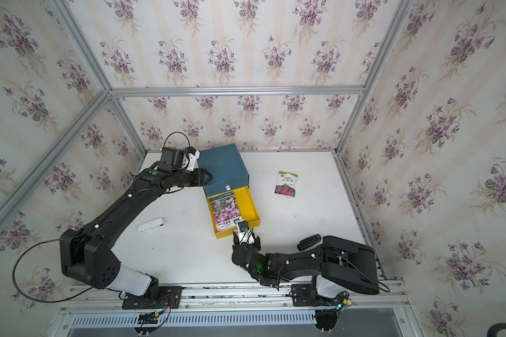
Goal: Take the seed bags out of the drawer
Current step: Open the drawer in the storage box, then pick up the seed packet from the drawer.
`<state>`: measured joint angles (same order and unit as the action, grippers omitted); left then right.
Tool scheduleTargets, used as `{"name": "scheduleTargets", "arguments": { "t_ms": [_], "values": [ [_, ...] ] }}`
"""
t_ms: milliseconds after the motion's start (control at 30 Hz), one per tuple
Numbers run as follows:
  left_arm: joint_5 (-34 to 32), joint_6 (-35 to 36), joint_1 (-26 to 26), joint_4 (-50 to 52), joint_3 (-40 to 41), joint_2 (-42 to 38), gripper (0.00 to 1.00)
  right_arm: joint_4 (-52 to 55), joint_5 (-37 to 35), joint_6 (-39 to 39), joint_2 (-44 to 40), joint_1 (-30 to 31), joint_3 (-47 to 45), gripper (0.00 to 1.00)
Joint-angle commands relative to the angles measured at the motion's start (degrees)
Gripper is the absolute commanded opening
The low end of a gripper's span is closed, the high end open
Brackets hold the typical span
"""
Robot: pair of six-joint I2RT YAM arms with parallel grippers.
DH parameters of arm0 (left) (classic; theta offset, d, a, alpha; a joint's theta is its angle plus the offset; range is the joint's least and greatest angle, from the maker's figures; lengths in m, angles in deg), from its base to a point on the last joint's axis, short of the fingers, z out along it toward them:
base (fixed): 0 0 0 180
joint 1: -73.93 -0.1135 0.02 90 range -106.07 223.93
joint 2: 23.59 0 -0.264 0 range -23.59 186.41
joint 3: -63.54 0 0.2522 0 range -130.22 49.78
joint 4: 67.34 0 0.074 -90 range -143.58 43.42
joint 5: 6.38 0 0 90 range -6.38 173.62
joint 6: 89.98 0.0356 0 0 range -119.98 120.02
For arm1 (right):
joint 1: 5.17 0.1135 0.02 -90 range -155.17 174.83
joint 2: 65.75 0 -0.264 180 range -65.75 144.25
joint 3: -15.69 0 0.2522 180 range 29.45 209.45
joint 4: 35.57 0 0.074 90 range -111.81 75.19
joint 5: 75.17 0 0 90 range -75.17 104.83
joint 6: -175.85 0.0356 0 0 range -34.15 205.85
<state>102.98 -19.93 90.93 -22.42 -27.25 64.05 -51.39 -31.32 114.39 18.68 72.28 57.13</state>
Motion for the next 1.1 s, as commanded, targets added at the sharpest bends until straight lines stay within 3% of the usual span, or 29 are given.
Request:
{"name": "scheduleTargets", "arguments": {
  "t_ms": [0, 233, 433, 633, 767, 1067],
  "values": [
    [-1.5, 2.1, 0.3, 9.3, 0.6, 0.9, 0.62, 1.7, -1.1, 1.5, 0.2, 0.0, 0.8, 0.46],
    [-1.4, 2.1, 0.3, 9.2, 1.1, 0.7, 0.62, 10.6, -0.8, 6.6, -3.0, 0.1, 1.8, 0.67],
    [-1.5, 2.0, 0.3, 9.3, 1.0, 0.7, 0.62, 20.8, 2.2, 9.4, -10.4, 0.0, 2.3, 0.79],
    [-1.7, 1.1, 0.4, 9.2, 1.1, 0.7, 0.62, 36.4, 8.3, 10.3, -15.2, -0.2, 9.2, 0.86],
    [-1.6, 0.0, 0.4, 9.4, 1.3, 1.0, 0.62, 41.8, 15.1, 8.1, -17.0, -3.1, 14.2, 0.92],
    [-2.2, -1.2, 0.3, 10.6, 0.9, 1.7, 0.60, 49.1, 39.5, 0.7, -12.1, -18.9, 28.4, 0.97]
  ]
}}
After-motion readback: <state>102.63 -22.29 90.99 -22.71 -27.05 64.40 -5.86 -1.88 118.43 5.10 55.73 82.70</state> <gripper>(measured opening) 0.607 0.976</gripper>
